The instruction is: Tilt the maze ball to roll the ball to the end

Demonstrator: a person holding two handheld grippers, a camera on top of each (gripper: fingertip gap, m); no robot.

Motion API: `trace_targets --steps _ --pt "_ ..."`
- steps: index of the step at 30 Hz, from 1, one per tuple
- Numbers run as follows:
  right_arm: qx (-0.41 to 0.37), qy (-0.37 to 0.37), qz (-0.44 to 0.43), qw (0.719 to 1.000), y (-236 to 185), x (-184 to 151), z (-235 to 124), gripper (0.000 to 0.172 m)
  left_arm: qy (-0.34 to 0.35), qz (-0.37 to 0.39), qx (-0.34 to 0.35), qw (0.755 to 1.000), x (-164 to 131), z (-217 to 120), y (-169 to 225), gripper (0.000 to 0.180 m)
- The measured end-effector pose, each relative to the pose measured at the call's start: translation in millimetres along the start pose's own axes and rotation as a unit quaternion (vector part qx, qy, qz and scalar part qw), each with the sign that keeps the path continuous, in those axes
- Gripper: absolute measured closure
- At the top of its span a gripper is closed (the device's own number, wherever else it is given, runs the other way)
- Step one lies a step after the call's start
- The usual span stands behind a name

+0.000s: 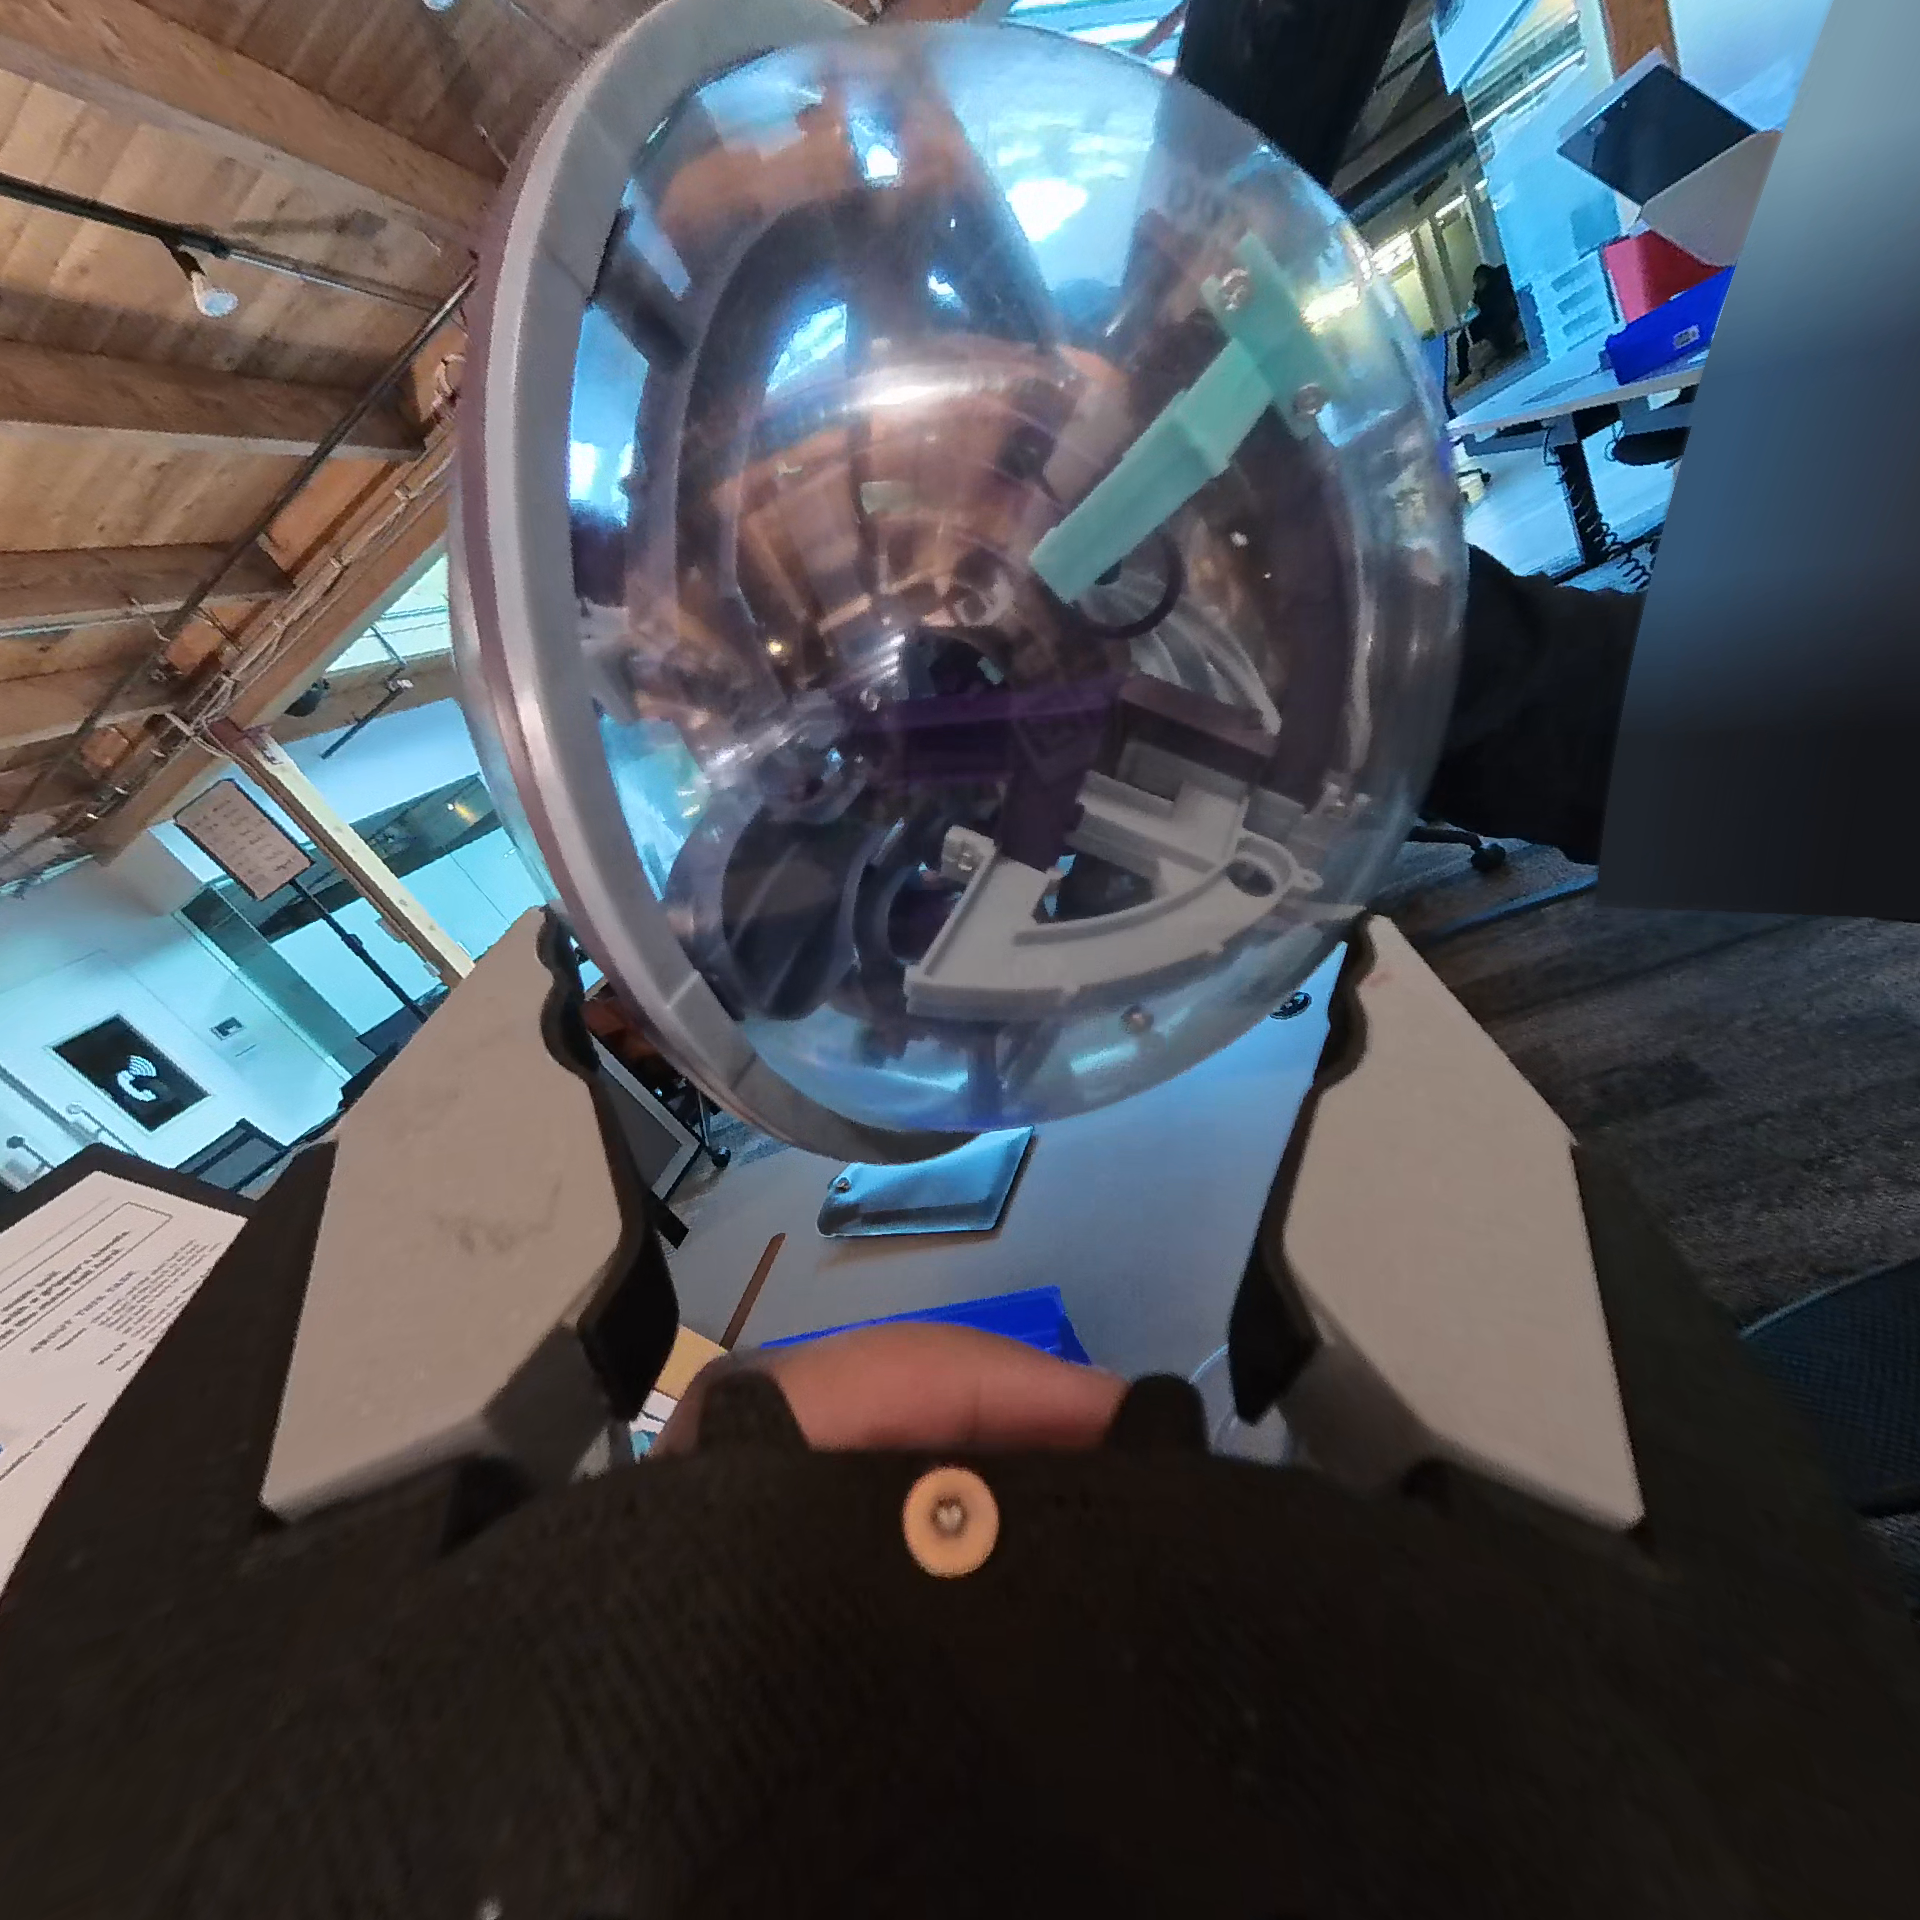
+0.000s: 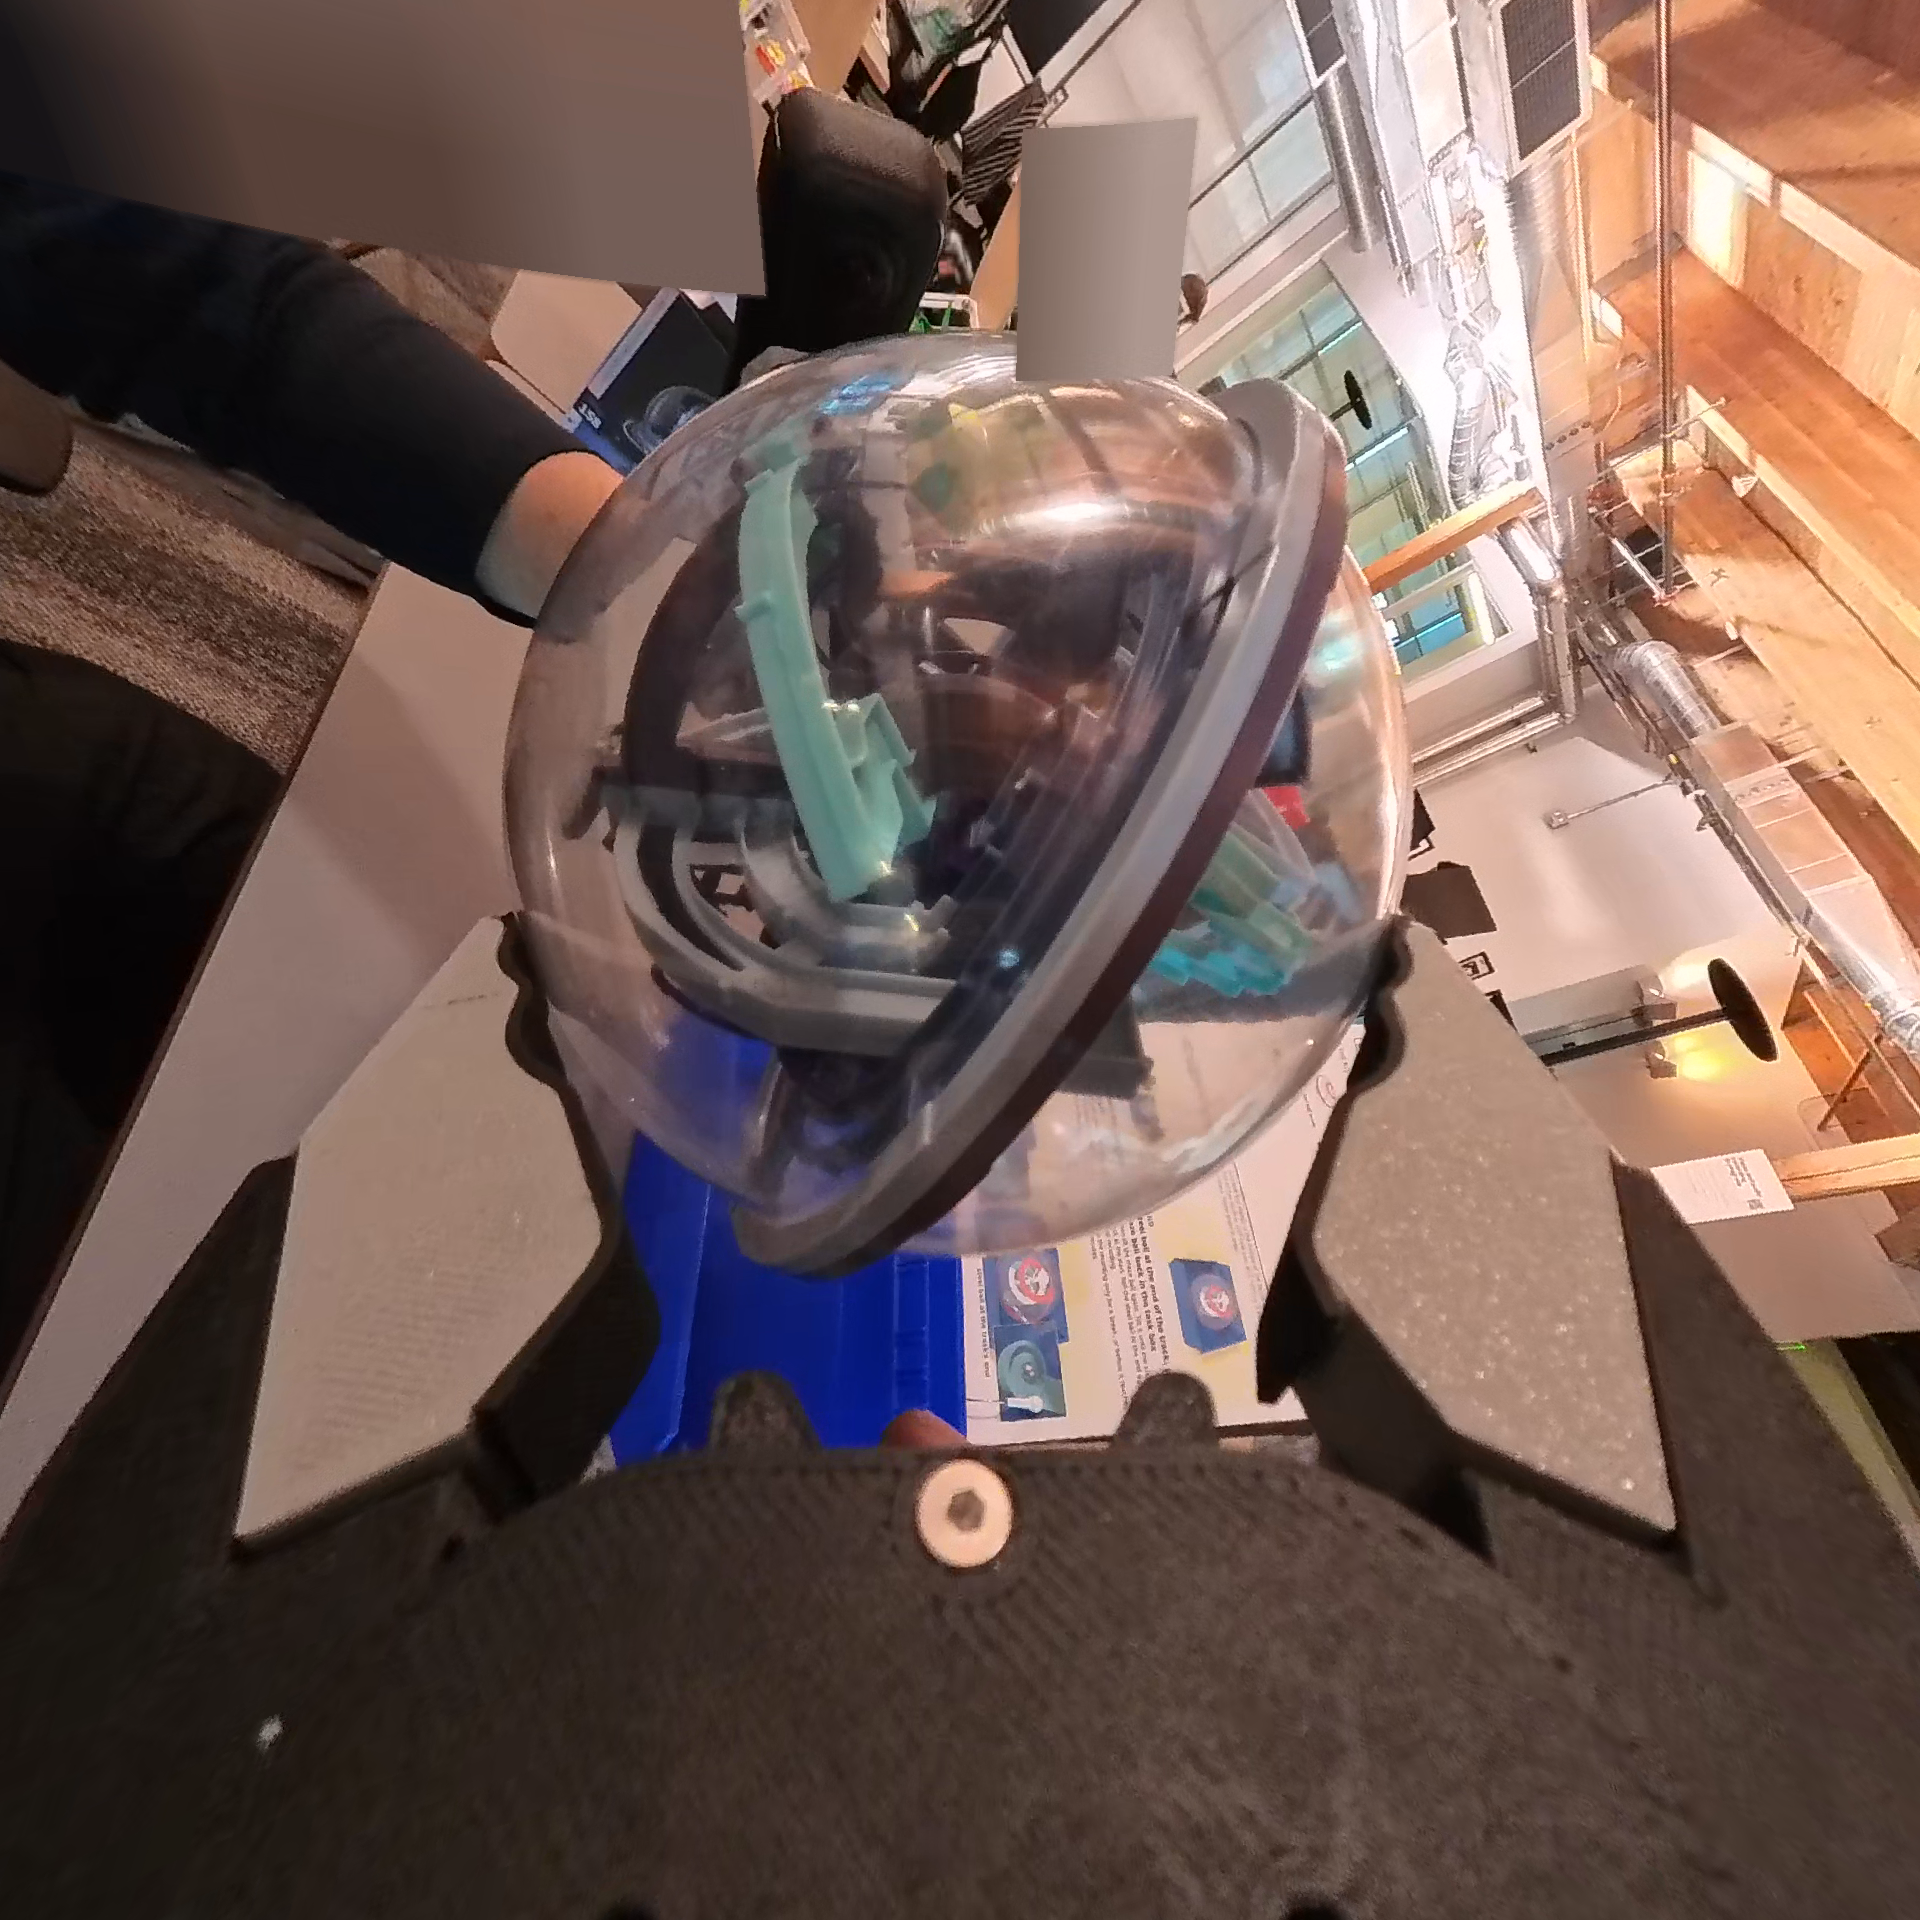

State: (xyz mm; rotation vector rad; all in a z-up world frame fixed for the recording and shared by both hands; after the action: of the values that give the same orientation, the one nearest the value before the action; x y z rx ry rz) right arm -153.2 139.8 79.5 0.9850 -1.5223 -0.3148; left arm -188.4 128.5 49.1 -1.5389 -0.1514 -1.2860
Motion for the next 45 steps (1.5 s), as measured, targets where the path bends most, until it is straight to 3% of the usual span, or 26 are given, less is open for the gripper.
trace_targets --steps 45 --pt "-0.001 0.007 0.02 1.0 -10 -10 -5 0.022 -0.01 -0.018 -0.011 1.0 -9 4 12 0.042"
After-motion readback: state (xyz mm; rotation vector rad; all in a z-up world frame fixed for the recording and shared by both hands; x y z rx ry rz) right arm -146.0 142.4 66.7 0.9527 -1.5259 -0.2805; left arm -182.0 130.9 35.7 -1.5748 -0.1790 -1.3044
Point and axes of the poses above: each gripper's, where its closed fingertips meet, z out along the fingers, x out of its top, y = z × x across the jaws, the point moved 1 cm from there along -z, back along the fingers, and after that the axes turned 8 degrees about z, right-handed, at the moved point
